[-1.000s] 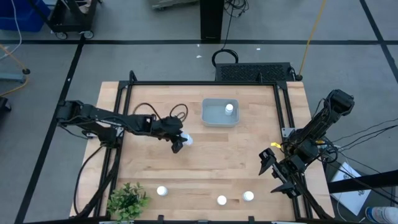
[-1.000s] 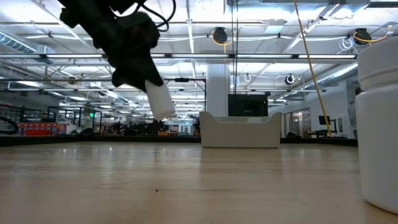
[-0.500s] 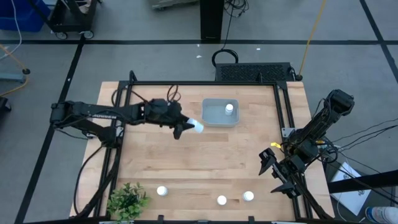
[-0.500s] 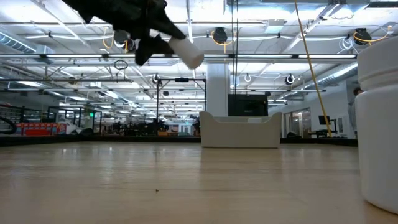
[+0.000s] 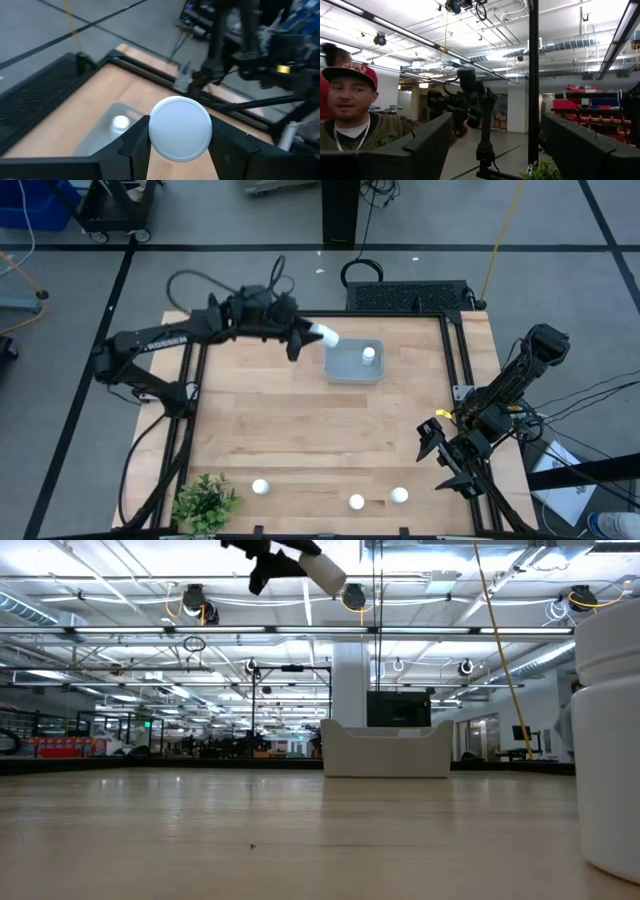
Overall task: Pick and place pill bottles into a basket
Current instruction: Put the white medicine bottle into the gray bin
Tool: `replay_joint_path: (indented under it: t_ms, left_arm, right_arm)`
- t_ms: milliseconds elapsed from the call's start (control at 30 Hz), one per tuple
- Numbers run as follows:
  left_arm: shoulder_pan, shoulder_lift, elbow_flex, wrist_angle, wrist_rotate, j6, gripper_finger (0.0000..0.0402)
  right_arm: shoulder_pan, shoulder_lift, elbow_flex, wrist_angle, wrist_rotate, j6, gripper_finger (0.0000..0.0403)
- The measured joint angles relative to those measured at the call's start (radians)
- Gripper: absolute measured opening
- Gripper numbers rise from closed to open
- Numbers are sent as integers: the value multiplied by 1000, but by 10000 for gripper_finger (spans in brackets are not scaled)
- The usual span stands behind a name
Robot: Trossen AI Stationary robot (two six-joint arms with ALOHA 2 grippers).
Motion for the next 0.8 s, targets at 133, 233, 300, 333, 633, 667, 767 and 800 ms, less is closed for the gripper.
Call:
replay_joint_path:
  t_ms: [133, 233, 300, 333, 633, 667, 767, 800]
  left_arm:
    - [39, 90, 145, -130, 21, 38, 173]
    - [60, 185, 238, -209, 39, 80, 165]
    - [68, 245, 290, -255, 43, 107, 165]
    - [69, 277, 315, -273, 46, 112, 165]
    - [51, 496, 407, -378, 22, 222, 168]
    - [49, 514, 407, -380, 8, 231, 165]
    - [42, 567, 407, -379, 5, 268, 165]
    - [41, 580, 407, -381, -5, 283, 165]
  right_arm:
    - [0, 0, 0, -1, 1, 0, 295]
    - [0, 0, 0, -14, 1, 8, 295]
    - [0, 0, 0, -20, 2, 15, 295]
    - [0, 0, 0, -19, 2, 17, 295]
    - [0, 0, 0, -32, 3, 25, 295]
    - [0, 0, 0, -37, 3, 28, 295]
    - [0, 0, 0, -55, 4, 52, 295]
    - [0, 0, 0, -55, 4, 53, 295]
